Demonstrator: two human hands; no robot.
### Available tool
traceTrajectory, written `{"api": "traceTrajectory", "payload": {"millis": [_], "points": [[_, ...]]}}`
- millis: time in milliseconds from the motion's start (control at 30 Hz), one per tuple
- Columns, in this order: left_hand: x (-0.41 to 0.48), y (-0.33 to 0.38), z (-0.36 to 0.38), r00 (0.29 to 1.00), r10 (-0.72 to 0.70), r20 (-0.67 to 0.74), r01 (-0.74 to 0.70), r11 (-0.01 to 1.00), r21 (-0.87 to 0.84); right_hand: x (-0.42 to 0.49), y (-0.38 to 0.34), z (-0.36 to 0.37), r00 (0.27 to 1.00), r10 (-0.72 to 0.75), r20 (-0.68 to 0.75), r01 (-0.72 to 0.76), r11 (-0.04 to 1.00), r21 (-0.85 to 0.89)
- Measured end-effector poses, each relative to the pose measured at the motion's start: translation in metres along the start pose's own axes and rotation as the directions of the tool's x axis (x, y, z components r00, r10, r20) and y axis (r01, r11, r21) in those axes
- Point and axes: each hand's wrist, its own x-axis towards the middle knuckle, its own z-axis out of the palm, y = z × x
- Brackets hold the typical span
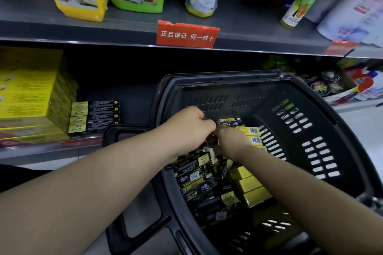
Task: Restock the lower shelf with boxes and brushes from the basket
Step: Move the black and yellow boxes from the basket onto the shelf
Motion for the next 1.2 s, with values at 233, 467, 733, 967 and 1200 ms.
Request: {"api": "traceTrajectory", "payload": {"millis": [233, 467, 733, 967, 1200], "points": [[0.001, -0.016, 0.018, 0.988, -0.143, -0.052, 0.125, 0.959, -0.255, -0.053, -0.033, -0.070, 0.989, 0.033, -0.141, 0.095, 0.587, 0.804], [0.008, -0.016, 0.005, 0.988, -0.082, -0.129, 0.041, 0.955, -0.295, -0.036, -0.034, -0.057, 1.000, -0.004, 0.000, 0.000, 0.082, 0.997], [-0.001, -0.008, 0.000, 0.997, -0.074, -0.009, 0.062, 0.891, -0.449, -0.002, -0.044, 0.047, 0.908, -0.166, 0.385, 0.194, 0.980, -0.035], [-0.002, -0.012, -0.006, 0.996, -0.086, -0.005, 0.075, 0.893, -0.443, -0.010, -0.033, 0.021, 0.904, -0.134, 0.407, 0.203, 0.970, -0.132], [0.000, -0.019, -0.008, 0.993, -0.108, -0.054, 0.075, 0.905, -0.419, -0.061, -0.026, -0.077, 0.924, -0.197, 0.329, -0.220, 0.430, 0.875]]}}
